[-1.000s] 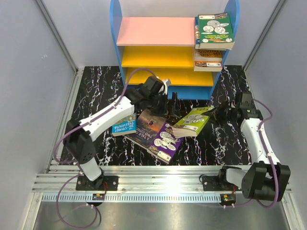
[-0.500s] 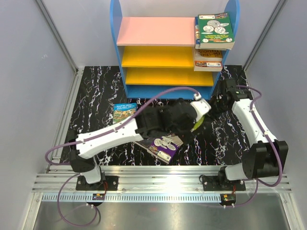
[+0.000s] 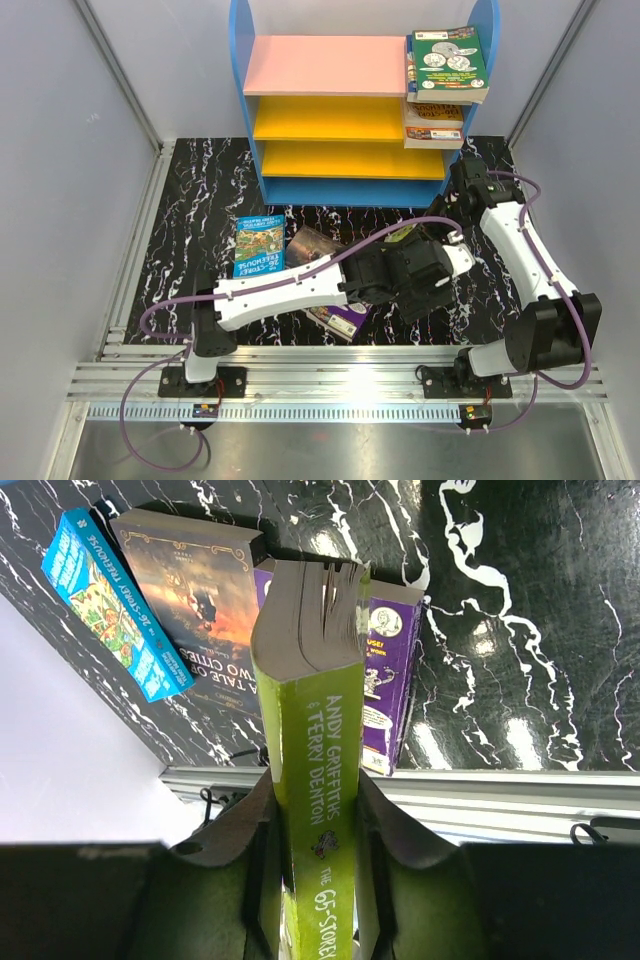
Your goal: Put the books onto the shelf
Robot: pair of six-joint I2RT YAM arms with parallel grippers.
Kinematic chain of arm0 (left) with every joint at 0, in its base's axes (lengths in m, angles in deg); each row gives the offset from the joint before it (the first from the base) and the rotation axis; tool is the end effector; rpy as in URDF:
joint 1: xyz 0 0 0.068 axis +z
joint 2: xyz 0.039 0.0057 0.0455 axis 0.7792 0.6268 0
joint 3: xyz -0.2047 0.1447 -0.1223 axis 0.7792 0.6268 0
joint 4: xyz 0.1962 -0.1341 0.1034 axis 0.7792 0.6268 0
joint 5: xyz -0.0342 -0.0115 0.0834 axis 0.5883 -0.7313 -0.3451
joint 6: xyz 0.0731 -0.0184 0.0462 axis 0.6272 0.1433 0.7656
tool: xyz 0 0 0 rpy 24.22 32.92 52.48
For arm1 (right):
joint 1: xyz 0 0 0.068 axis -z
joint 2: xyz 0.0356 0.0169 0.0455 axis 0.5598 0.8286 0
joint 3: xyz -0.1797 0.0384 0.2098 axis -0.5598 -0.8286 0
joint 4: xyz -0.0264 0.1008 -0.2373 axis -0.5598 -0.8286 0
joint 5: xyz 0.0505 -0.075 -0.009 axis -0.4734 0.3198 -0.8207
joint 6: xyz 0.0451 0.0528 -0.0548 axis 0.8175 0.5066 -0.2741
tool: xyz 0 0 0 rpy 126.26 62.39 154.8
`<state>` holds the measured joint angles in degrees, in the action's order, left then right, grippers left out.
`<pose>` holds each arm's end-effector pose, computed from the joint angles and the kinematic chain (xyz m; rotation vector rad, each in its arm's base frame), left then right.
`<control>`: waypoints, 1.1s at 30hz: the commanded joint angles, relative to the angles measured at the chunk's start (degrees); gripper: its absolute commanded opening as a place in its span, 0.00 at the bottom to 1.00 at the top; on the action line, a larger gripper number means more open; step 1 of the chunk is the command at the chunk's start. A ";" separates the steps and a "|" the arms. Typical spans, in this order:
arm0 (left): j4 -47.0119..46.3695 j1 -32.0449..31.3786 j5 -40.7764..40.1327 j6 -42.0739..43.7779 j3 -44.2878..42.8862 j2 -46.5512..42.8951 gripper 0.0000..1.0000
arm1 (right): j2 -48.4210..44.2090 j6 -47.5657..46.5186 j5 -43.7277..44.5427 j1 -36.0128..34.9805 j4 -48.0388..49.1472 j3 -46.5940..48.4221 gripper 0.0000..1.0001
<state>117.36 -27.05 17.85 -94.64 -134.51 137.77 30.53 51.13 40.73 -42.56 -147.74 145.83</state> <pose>0.1136 -0.4292 0.3409 1.3419 2.0179 -0.2917 0.2776 0.0696 0.2753 0.7361 2.7581 0.7147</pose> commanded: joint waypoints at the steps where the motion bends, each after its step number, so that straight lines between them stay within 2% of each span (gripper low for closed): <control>1: 0.95 -0.25 0.80 0.76 -2.15 1.19 0.94 | -0.59 -0.05 -3.22 -0.45 -1.36 3.63 0.00; 2: 1.56 -0.25 -1.29 0.58 -2.15 2.41 0.92 | -0.50 -0.14 -3.65 -0.45 -1.89 4.33 0.00; 6: 2.19 -0.16 -3.51 0.76 -0.49 3.39 0.67 | -0.33 -0.31 -5.24 -0.36 -3.21 5.74 0.00; 7: 1.66 -0.16 -3.68 0.84 -0.13 3.39 0.51 | -0.41 -0.31 -5.67 -0.45 -3.38 6.01 0.00; 9: 1.13 -0.07 -3.86 0.67 0.57 3.30 0.38 | -0.76 -0.05 -6.81 -0.45 -3.65 6.01 0.00; 10: 0.87 0.01 -4.03 0.49 0.57 3.30 0.22 | -1.20 0.04 -7.17 -0.36 -3.74 5.92 0.00; 13: 0.78 0.28 -4.47 -0.03 0.66 3.13 0.00 | -2.08 0.48 -8.40 -0.36 -4.00 5.92 0.00; 18: -0.36 1.33 -3.69 -0.39 2.15 1.20 0.00 | -2.87 0.65 -8.93 -0.45 -4.70 7.50 0.00; 26: -5.46 6.34 3.69 -4.60 5.40 -6.18 0.00 | -1.82 0.92 -9.98 -0.45 -5.49 11.01 0.00; 27: -6.59 6.69 4.13 -5.04 5.84 -6.80 0.00 | -1.47 0.92 -10.07 -0.36 -5.49 11.19 0.04; 29: -7.30 7.66 5.45 -5.66 6.46 -8.03 0.00 | -1.12 0.57 -10.25 -0.36 -5.76 11.81 0.41; 30: -7.65 8.10 6.06 -6.01 6.37 -9.08 0.00 | -0.68 0.48 -9.90 -0.28 -5.93 12.24 0.53; 31: -7.74 8.97 7.11 -6.88 6.37 -9.61 0.00 | -0.50 0.30 -9.64 -0.36 -6.19 13.38 0.58; 33: -8.88 9.85 8.44 -7.68 7.33 -11.54 0.00 | 0.20 -0.31 -7.71 -0.19 -6.81 15.23 0.75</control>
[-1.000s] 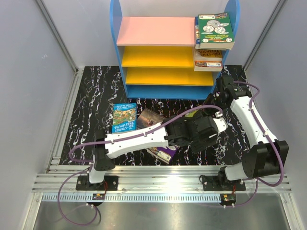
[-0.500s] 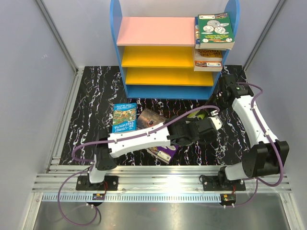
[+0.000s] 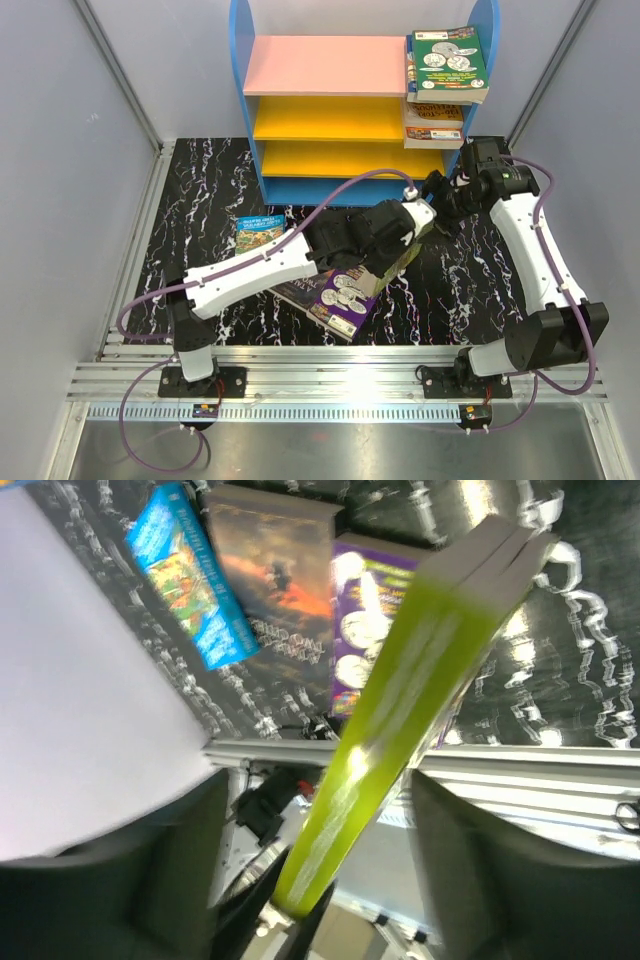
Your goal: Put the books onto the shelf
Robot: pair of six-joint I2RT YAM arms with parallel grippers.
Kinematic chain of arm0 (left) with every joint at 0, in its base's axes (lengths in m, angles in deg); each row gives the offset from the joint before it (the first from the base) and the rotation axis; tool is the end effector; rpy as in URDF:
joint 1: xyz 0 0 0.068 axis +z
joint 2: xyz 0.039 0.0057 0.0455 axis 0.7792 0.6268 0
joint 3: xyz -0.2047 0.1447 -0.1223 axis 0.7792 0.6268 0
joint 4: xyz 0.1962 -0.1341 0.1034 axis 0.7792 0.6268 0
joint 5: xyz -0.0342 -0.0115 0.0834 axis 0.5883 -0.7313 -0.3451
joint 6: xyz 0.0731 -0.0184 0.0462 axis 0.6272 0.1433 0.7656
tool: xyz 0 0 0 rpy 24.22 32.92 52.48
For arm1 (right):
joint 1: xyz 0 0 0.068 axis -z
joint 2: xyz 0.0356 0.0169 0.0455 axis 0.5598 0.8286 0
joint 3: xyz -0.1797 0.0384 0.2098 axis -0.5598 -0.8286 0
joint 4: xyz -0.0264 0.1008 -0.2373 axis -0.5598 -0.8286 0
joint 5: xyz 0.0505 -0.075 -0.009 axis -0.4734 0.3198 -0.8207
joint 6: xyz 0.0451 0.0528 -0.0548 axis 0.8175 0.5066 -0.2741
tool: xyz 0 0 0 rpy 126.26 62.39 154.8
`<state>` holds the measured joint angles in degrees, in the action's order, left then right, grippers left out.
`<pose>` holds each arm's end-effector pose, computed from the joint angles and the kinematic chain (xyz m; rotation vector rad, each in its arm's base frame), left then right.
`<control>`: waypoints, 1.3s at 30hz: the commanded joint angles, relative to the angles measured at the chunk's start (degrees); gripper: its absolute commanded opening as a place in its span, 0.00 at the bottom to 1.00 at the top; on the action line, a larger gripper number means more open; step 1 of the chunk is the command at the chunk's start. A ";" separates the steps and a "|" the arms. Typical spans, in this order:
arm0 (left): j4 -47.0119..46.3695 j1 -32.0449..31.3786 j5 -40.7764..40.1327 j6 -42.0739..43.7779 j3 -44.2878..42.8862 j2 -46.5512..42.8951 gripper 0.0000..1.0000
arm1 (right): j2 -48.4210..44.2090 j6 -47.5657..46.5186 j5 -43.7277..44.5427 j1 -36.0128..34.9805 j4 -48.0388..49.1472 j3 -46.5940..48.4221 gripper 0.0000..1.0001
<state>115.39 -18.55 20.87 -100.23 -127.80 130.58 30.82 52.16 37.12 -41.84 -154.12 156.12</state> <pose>0.1625 -0.3833 0.3562 1.0920 2.1479 -0.3546 0.2777 0.0706 0.3237 0.7259 2.7023 0.8234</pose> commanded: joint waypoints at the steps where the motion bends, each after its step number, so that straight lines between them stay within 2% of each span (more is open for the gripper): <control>1: -7.36 2.14 6.04 -2.96 1.33 -5.14 0.00 | 0.26 -1.51 -3.40 -0.47 -1.13 6.16 0.87; 2: -7.97 2.58 6.48 -3.31 3.42 -6.11 0.00 | 0.70 -2.04 -2.43 -0.21 -2.26 8.70 0.96; 3: -9.11 3.02 6.83 -4.19 4.40 -7.69 0.00 | 1.32 -2.30 -2.08 0.05 -2.80 9.85 1.00; 8: -12.28 6.10 9.82 -7.09 13.09 -12.97 0.00 | 1.59 -3.01 -1.37 2.69 -4.83 15.14 1.00; 15: -19.20 11.37 14.21 -14.81 26.01 -22.19 0.00 | -1.39 -2.66 -3.74 5.24 -3.68 10.93 1.00; 20: -26.94 20.67 23.78 -22.38 34.19 -31.76 0.00 | -4.47 -1.34 -5.67 6.30 -2.19 6.00 1.00; 22: -29.14 26.56 28.70 -26.51 36.82 -34.41 0.00 | -5.53 -0.55 -7.33 7.35 -1.14 4.08 1.00; 27: -35.91 41.31 40.90 -33.72 39.39 -40.91 0.00 | -8.52 0.68 -9.80 10.25 0.45 0.73 1.00; 30: -38.91 46.77 47.50 -34.00 38.43 -41.45 0.00 | -9.40 0.77 -10.16 10.43 0.71 -0.94 1.00; 34: -45.04 51.36 58.05 -34.95 37.80 -41.10 0.00 | -10.10 0.24 -10.51 10.52 0.98 -3.58 1.00; 37: -49.35 51.89 60.34 -36.88 37.19 -41.10 0.00 | -10.45 -0.46 -10.42 10.52 0.89 -5.51 1.00; 39: -55.94 53.38 61.15 -42.85 37.98 -41.19 0.00 | -10.72 -0.81 -10.34 10.60 0.71 -6.48 1.00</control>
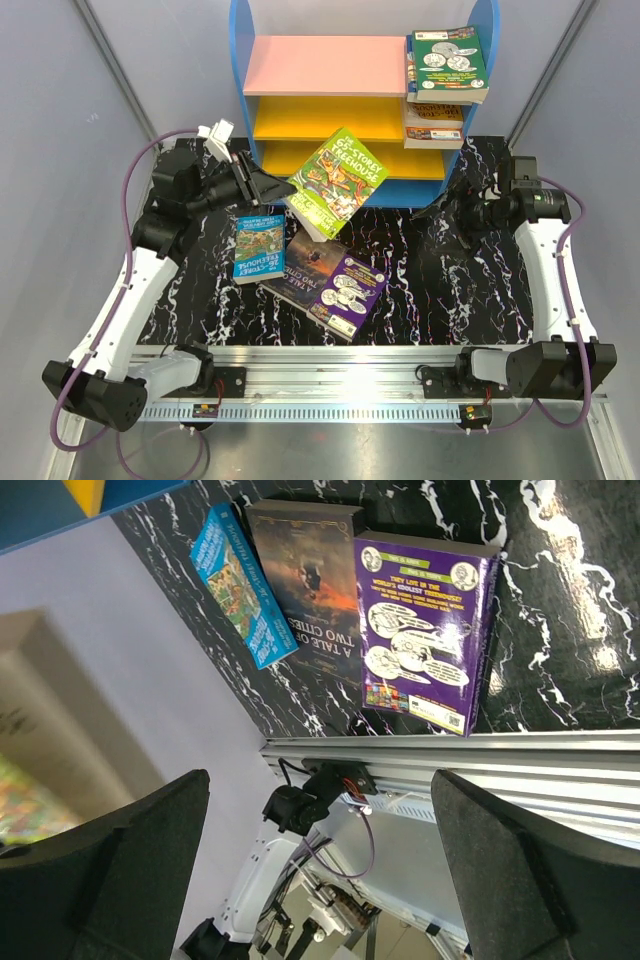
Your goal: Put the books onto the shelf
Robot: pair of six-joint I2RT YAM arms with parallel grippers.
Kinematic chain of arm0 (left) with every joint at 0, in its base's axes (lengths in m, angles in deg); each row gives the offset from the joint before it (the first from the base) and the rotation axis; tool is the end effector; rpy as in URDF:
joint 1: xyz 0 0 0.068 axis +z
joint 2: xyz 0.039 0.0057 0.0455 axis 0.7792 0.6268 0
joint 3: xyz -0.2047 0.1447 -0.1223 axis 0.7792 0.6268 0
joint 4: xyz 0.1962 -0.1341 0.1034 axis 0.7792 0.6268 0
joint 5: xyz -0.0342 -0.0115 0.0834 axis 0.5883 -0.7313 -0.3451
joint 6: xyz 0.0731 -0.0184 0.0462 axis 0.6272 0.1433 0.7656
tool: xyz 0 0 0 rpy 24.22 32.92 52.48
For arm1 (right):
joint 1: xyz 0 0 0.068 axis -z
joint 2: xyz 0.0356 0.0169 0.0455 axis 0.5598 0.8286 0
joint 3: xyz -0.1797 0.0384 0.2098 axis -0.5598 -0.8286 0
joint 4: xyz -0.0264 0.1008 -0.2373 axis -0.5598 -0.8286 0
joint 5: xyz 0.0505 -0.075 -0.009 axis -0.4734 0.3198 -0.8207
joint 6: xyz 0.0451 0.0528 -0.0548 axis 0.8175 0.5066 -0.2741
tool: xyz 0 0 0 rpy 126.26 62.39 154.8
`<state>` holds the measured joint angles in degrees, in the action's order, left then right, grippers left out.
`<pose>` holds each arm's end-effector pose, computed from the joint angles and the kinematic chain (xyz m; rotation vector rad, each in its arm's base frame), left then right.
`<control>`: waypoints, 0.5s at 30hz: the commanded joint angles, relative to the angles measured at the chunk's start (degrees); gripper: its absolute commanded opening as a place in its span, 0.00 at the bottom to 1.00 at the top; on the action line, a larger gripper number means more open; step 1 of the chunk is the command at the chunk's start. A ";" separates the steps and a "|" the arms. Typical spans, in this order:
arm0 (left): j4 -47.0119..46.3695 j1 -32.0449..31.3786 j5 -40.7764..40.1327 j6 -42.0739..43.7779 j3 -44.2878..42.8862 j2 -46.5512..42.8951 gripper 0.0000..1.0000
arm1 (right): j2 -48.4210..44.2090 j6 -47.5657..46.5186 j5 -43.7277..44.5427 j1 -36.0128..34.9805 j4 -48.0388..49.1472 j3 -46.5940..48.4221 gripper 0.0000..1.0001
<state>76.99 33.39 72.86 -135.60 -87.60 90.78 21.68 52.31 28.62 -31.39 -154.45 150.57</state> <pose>0.2405 -0.1274 0.4223 0.0628 1.9238 -1.3473 0.2440 0.0313 0.3376 0.8683 2.5541 0.9883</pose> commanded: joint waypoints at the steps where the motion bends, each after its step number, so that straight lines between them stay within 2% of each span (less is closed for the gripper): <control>1: -21.56 2.15 9.41 -9.94 -1.52 -1.21 0.00 | -1.58 -1.31 -1.92 0.16 0.87 -1.11 1.00; 2: -26.13 2.77 9.50 -13.62 -1.77 -0.86 0.00 | -1.67 -1.49 -1.92 0.24 0.86 -1.28 1.00; 4: -29.50 4.35 9.50 -16.46 -4.13 0.02 0.00 | -1.58 -2.02 -1.66 0.24 0.51 -1.46 1.00; 11: -30.91 6.29 3.89 -20.24 -15.39 7.92 0.00 | -0.71 -3.43 -1.66 0.33 -0.02 -1.63 1.00; 15: -29.17 7.69 -7.16 -22.53 -16.10 10.39 0.00 | -0.53 -3.86 -1.83 0.42 -0.01 -1.90 1.00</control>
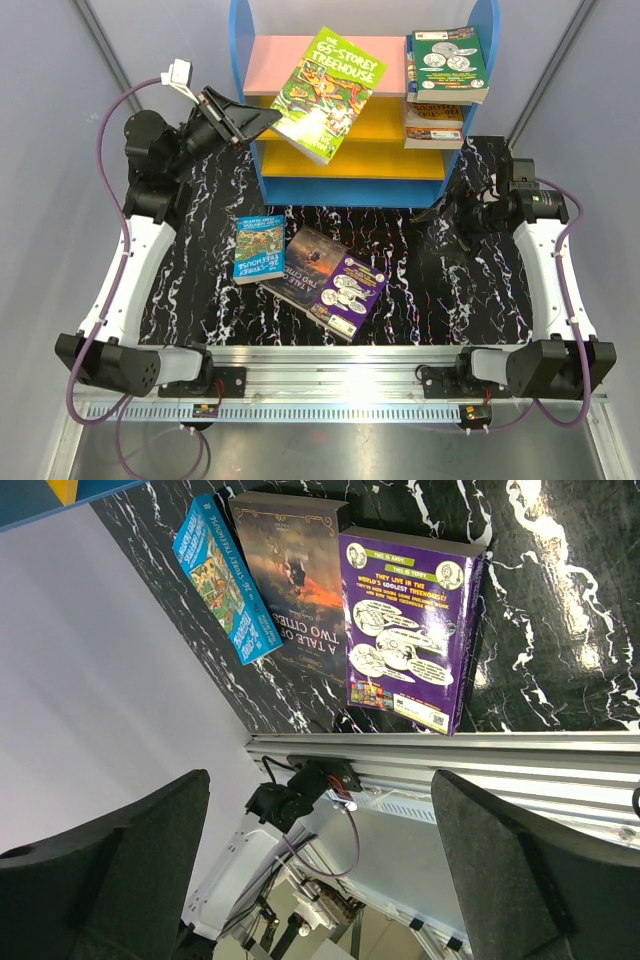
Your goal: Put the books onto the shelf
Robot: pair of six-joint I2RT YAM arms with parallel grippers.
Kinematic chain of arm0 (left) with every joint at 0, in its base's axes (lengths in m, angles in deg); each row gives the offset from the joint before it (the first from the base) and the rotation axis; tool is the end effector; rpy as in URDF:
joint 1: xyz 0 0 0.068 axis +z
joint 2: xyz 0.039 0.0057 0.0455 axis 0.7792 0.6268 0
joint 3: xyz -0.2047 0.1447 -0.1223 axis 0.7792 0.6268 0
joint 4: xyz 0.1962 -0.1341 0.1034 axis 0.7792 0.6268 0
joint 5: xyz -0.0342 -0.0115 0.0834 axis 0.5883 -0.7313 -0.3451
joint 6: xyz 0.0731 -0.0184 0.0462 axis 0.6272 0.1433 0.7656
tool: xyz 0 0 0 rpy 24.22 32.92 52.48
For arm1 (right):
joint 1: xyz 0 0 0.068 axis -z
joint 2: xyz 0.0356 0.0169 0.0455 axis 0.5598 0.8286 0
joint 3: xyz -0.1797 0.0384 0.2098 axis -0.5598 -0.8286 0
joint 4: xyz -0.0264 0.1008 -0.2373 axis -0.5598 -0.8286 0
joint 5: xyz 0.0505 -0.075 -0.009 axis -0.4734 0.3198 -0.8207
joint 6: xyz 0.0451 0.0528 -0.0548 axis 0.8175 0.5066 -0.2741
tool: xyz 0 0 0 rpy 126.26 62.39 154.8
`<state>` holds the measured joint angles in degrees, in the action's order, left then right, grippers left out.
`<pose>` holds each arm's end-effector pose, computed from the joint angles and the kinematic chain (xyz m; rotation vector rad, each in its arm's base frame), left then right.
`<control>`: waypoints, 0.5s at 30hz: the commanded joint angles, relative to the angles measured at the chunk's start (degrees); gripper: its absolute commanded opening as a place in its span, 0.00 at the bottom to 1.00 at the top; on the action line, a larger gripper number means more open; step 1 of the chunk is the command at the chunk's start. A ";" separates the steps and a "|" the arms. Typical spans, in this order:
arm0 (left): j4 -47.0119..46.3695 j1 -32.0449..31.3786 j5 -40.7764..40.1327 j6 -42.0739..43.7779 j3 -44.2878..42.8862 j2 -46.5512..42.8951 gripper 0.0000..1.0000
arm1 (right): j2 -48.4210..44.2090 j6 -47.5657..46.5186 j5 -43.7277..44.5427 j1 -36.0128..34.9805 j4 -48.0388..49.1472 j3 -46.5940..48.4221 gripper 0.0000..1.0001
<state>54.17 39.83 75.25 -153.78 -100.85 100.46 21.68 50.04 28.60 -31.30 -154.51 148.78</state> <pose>0.2835 -0.1083 0.5147 -0.0138 1.5385 -1.5218 0.2427 0.0310 0.3281 0.8390 2.5867 0.9734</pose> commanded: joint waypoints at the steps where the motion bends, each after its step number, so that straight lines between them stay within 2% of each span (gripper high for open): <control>1: -6.34 1.42 -10.88 -5.13 -2.59 1.84 0.00 | -0.35 -1.85 -1.90 0.42 0.05 -0.28 1.00; 8: -6.69 2.83 -18.54 -12.60 -4.52 8.78 0.00 | -0.44 -2.12 -2.60 0.60 0.75 -2.04 1.00; 15: -0.38 2.83 -29.16 -15.68 -7.33 11.16 0.00 | -0.70 -1.68 -3.39 0.60 1.90 -4.23 1.00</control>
<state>57.23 42.43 54.26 -166.90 -102.88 113.31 21.68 48.99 27.16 -30.97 -154.38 144.76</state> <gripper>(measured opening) 0.299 0.994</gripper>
